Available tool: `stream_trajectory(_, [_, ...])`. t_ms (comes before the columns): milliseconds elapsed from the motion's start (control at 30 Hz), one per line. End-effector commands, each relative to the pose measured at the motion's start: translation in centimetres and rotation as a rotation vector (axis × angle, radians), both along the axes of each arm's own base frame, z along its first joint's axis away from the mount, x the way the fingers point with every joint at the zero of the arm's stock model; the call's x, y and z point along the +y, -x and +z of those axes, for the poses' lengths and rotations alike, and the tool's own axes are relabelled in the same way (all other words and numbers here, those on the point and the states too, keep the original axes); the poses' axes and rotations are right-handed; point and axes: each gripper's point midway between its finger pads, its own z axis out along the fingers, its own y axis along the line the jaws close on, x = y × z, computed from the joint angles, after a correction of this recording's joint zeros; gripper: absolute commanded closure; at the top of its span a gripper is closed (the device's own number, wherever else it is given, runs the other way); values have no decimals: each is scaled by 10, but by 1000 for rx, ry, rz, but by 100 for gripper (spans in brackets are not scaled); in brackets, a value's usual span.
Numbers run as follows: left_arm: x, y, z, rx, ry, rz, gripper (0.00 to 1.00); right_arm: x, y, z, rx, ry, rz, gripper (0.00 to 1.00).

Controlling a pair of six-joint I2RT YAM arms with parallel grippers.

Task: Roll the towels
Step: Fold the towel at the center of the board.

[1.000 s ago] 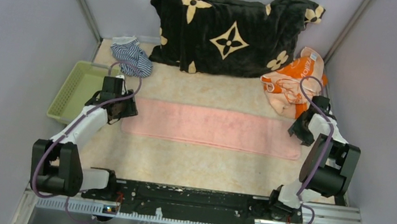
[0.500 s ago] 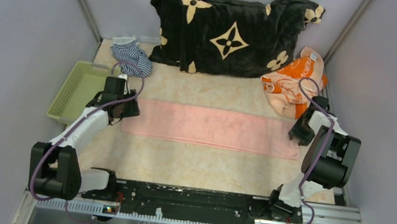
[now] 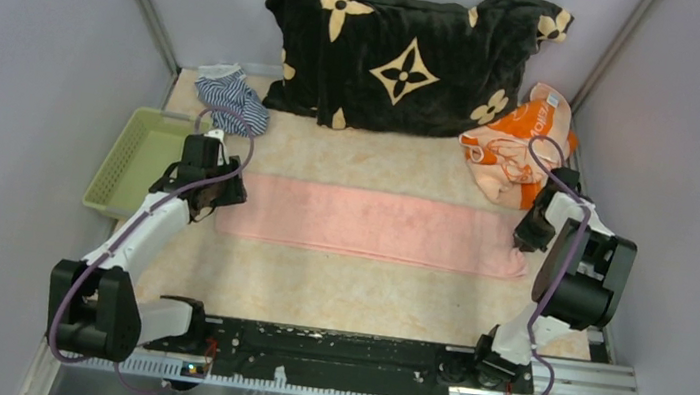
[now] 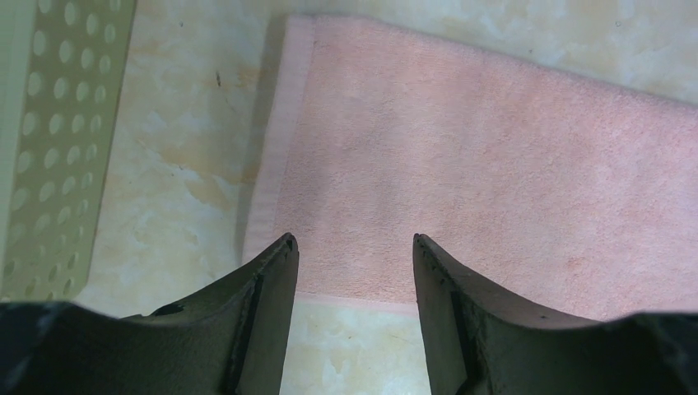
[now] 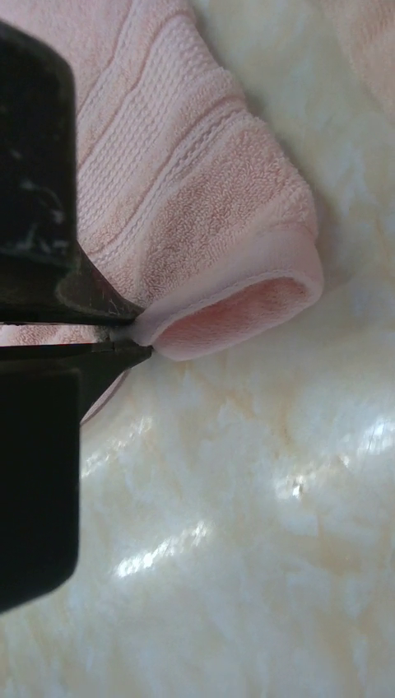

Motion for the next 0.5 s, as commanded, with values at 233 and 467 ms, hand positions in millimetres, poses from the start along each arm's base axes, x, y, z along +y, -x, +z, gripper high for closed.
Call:
stream_trajectory(233, [-13, 5, 13, -23, 66, -30, 40, -100, 29, 115, -3, 501, -319, 100])
stream_trajectory(467, [-33, 13, 2, 31, 165, -79, 41, -35, 9, 133, -78, 423, -126, 100])
